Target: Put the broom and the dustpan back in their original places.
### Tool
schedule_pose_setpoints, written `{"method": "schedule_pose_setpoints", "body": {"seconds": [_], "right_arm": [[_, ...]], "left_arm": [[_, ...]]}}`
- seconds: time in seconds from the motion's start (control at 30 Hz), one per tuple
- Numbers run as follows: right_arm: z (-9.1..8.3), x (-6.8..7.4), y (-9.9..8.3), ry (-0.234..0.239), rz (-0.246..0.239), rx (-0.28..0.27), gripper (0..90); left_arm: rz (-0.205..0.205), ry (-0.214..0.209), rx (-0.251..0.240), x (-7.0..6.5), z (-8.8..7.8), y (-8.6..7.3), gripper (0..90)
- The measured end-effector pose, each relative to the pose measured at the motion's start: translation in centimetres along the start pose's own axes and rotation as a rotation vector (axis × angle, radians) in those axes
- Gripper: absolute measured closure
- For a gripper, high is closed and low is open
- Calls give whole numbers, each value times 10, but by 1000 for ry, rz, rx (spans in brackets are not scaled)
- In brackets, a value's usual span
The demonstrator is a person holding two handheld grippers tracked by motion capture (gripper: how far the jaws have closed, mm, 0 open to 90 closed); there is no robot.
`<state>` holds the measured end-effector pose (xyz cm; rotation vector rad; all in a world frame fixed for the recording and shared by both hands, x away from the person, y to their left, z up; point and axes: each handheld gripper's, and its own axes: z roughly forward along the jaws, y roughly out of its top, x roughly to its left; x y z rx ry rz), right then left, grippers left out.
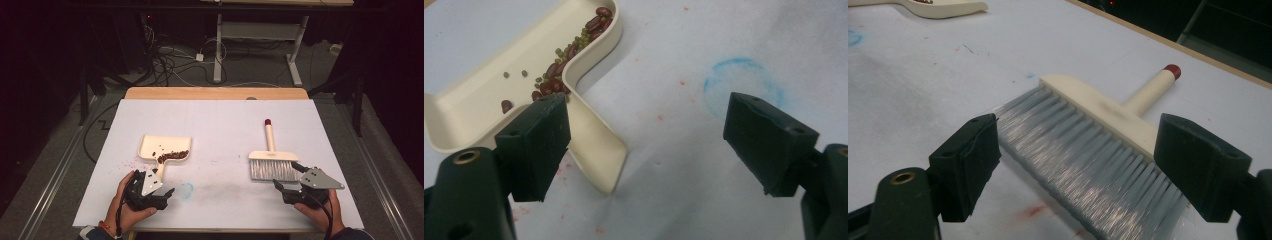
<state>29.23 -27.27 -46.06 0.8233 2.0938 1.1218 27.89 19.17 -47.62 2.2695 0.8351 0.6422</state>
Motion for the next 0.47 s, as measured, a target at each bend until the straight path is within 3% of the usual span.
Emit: {"method": "schedule_pose_setpoints", "body": {"seconds": [0.47], "right_arm": [[-2, -2, 1, -15, 0, -4, 187]], "left_arm": [[-15, -3, 11, 1, 2, 2, 185]]}}
